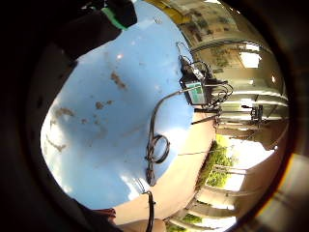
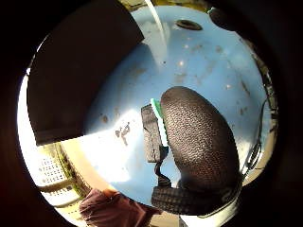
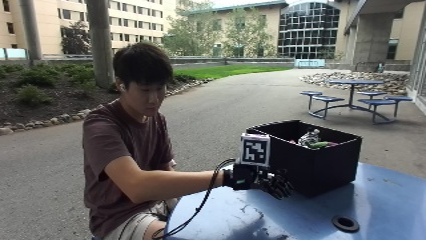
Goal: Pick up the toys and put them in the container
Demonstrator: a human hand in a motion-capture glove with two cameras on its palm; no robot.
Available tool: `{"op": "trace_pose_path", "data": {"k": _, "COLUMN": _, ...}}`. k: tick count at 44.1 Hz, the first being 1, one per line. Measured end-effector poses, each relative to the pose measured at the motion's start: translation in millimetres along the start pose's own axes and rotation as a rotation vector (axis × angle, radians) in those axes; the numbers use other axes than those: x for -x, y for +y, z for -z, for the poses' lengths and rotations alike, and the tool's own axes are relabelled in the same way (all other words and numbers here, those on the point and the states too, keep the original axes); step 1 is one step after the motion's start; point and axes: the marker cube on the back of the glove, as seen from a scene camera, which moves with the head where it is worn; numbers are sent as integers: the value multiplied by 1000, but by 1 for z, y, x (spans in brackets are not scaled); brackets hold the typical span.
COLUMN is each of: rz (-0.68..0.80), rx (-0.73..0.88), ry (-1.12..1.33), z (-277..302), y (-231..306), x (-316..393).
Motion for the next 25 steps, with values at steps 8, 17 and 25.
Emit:
{"op": "trace_pose_path", "data": {"k": 8, "rz": -24, "rx": -11, "ry": -55, "z": 0, "y": 2, "x": 2}}
{"op": "trace_pose_path", "data": {"k": 17, "rz": -17, "rx": 0, "ry": -18, "z": -4, "y": 5, "x": -7}}
{"op": "trace_pose_path", "data": {"k": 25, "rz": -27, "rx": -2, "ry": -60, "z": -2, "y": 4, "x": -1}}
